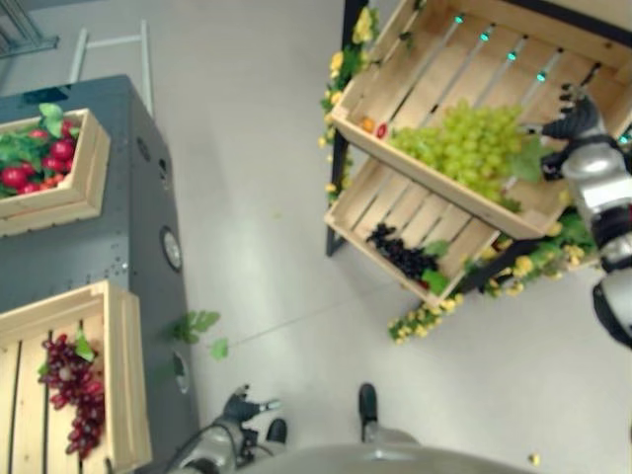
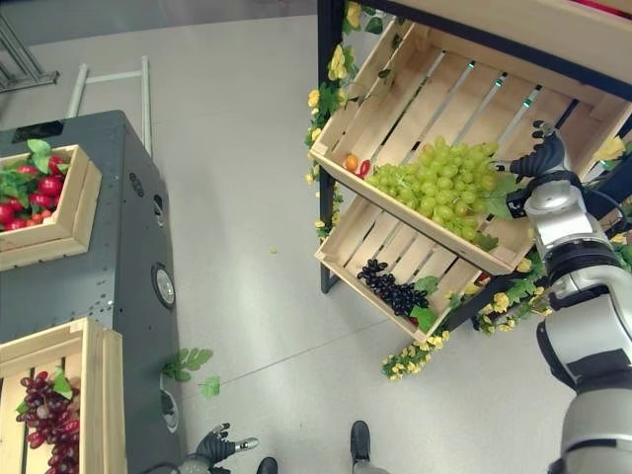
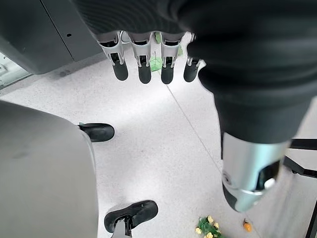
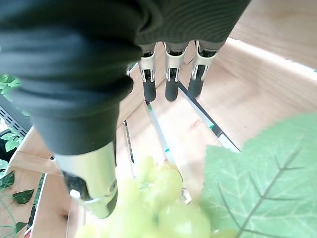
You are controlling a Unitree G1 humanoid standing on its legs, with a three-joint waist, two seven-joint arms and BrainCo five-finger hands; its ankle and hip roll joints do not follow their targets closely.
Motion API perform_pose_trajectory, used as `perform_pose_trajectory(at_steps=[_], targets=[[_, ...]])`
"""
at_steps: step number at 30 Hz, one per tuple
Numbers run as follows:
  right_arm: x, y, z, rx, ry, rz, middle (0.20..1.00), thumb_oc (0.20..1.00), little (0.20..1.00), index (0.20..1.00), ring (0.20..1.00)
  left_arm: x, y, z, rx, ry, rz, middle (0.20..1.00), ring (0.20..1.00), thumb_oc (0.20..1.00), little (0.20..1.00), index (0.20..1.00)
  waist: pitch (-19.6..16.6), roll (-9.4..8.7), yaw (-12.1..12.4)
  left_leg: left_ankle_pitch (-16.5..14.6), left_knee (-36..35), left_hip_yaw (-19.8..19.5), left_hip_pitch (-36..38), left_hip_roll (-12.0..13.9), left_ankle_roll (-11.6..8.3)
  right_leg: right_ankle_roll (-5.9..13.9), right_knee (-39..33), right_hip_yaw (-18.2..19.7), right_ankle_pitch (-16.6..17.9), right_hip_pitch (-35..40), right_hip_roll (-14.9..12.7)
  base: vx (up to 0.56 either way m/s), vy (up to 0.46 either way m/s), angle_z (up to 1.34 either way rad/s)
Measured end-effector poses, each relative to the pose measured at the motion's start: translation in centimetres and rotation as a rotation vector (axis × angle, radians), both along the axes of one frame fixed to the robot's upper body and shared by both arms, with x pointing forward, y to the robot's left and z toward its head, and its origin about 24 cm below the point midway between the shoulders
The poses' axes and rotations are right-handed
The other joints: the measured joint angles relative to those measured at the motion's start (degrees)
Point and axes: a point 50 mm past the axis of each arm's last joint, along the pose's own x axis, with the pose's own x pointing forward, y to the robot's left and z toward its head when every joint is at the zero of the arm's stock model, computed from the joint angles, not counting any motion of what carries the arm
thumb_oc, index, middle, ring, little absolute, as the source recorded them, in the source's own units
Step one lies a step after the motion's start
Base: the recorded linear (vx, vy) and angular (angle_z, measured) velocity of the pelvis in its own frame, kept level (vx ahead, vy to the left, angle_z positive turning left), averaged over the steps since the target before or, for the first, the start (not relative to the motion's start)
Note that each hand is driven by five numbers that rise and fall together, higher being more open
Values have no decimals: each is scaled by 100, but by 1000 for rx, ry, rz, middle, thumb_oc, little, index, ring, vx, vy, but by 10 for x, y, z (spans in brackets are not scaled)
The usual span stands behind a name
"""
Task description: Pick up the fruits from the basket on one side to the basket on the other side
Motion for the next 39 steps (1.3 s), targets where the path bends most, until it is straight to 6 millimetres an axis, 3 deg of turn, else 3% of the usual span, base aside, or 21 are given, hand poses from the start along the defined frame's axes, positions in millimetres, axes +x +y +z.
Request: perform_pose_trajectory(at_steps=[5, 11, 18, 25, 30, 31, 32, 33, 34, 37, 39], targets=[[-14, 2, 18, -185, -44, 67, 1000, 1000, 1000, 1000, 1000, 4, -4, 1, -5, -10, -10, 1000, 1000, 1000, 1000, 1000, 72, 89, 24, 3, 3, -49, 0, 5, -1, -24, 2, -52, 18, 25, -5, -9, 10, 6], [-21, -5, 25, -228, -71, 51, 1000, 1000, 1000, 1000, 1000, 4, -3, 1, -4, -10, -17, 1000, 1000, 1000, 1000, 1000, 84, 78, 26, 13, -11, -80, 93, 4, -1, -32, 5, -77, 24, 68, -4, -21, 23, 1], [-37, -2, -8, -80, -110, 135, 1000, 1000, 1000, 1000, 1000, 5, 0, 1, -5, -12, -5, 1000, 1000, 1000, 1000, 1000, 116, 0, 9, 15, -21, -30, 149, -32, 13, -25, 5, -71, 14, 159, -35, -31, 38, -1], [-61, 40, -75, 253, -166, 330, 1000, 1000, 1000, 1000, 1000, 3, 3, 1, 6, -11, 8, 1000, 1000, 1000, 1000, 1000, 125, -44, 13, 27, -40, 25, 181, -67, 33, -8, 3, 0, 12, 148, -61, -15, 23, -4], [-81, 66, -88, 332, -223, 444, 1000, 1000, 1000, 1000, 1000, 4, 3, 2, 20, -18, -9, 1000, 1000, 1000, 1000, 1000, 123, -41, 14, 35, -41, -74, 180, -62, 41, 28, 5, 54, -37, 197, -49, 20, 21, 10], [-85, 68, -95, 353, -213, 444, 1000, 1000, 1000, 1000, 1000, 5, 3, 2, 26, -17, -22, 1000, 1000, 1000, 1000, 1000, 125, -10, -11, 49, -4, -210, 162, -65, 57, 85, 18, 301, -186, 273, 14, 45, 52, 73], [-94, 66, -105, 392, -224, 418, 1000, 1000, 1000, 1000, 1000, 4, 2, 2, 39, -8, -50, 1000, 1000, 1000, 1000, 1000, 111, 61, -163, 55, 79, -473, 95, -45, 50, -16, 39, 932, -414, 448, 244, 38, 38, 94], [-98, 64, -107, 403, -237, 408, 1000, 1000, 1000, 1000, 1000, 4, 1, 2, 40, -7, -58, 1000, 1000, 1000, 1000, 1000, 117, 92, -232, 64, 116, -539, 91, -41, 49, -57, 96, 1174, -532, 502, 345, 59, 18, 140], [-105, 64, -109, 404, -238, 405, 1000, 1000, 1000, 1000, 1000, 1, 0, 0, 48, 6, -83, 1000, 1000, 1000, 1000, 1000, 120, 169, -379, 70, 196, -751, 63, -33, 35, -207, 244, 1772, -750, 636, 590, 41, 1, 108], [-110, 69, -110, 408, -252, 428, 1000, 1000, 1000, 1000, 1000, -1, -2, 0, 52, 10, -96, 1000, 1000, 1000, 1000, 1000, 59, 247, -400, 79, 226, -855, 6, -29, 13, -281, 342, 1844, -812, 671, 647, 61, -111, 62], [-119, 78, -114, 390, -237, 457, 1000, 1000, 1000, 1000, 1000, 1, -4, 0, 58, 5, -115, 1000, 1000, 1000, 1000, 1000, 43, 289, -418, 104, 244, -1082, 23, -46, -36, -260, 140, 1592, -819, 910, 602, 26, -90, 62]])
